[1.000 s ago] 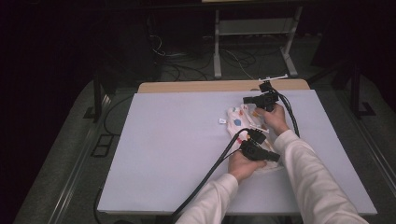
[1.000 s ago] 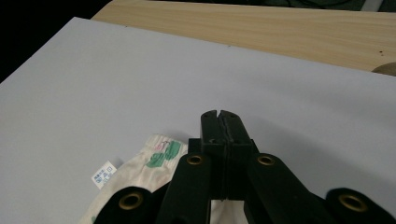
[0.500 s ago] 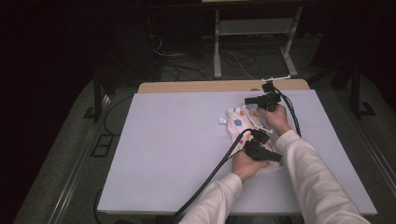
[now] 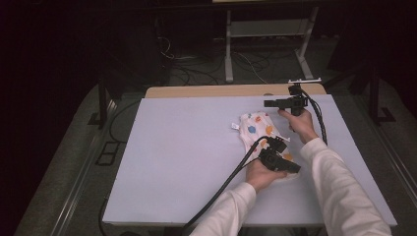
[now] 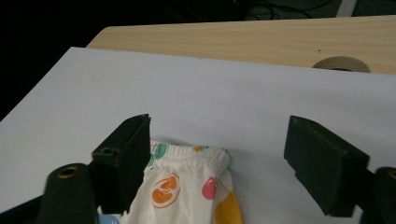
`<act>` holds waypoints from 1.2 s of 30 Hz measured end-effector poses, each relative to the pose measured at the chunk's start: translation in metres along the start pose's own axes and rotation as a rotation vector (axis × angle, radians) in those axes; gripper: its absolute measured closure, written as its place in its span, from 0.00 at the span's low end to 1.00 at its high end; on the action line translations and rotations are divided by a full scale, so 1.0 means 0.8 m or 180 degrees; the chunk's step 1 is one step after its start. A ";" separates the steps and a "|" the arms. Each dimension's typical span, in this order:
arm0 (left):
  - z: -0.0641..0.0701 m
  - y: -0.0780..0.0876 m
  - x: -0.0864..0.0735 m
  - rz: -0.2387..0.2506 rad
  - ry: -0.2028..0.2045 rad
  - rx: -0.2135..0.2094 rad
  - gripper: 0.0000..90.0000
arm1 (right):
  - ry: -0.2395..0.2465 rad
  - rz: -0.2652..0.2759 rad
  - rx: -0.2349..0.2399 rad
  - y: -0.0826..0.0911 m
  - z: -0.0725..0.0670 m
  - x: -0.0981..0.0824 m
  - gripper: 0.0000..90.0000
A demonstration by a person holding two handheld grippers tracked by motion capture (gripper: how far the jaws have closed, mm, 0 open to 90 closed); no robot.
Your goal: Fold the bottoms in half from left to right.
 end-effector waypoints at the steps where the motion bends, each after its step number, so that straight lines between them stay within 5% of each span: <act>1: 0.001 0.001 0.001 0.0013 -0.0023 0.0039 0.74 | 0.0013 0.0000 0.0014 0.001 -0.001 -0.001 0.19; 10: 0.002 0.012 -0.004 -0.0082 -0.0180 0.0219 0.39 | 0.0305 0.0024 -0.0049 0.016 -0.015 -0.009 0.00; 13: 0.001 0.017 -0.005 -0.0120 -0.0237 0.0352 0.34 | 0.0334 0.0041 -0.0036 0.022 -0.020 -0.011 0.00; 19: 0.005 0.029 -0.001 -0.0036 -0.0233 0.0312 0.23 | 0.0356 0.0088 -0.0028 0.031 -0.024 -0.016 0.00; 29: 0.002 0.057 0.002 0.0067 -0.0297 0.0443 0.07 | 0.0399 0.0122 -0.0018 0.046 -0.030 -0.023 0.00; 36: -0.015 0.080 -0.002 0.0114 -0.0246 0.0651 0.00 | 0.0393 0.0116 0.0016 0.048 -0.032 -0.035 0.00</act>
Point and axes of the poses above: each handheld gripper's, and its own axes: y roughly backward along the jaws, x roughly out of its top, z roughly to its right, the point moved 9 cm from there along -y, roughly forward along the jaws, and after that the axes turned 13 degrees about -z, right-handed, at the moved point
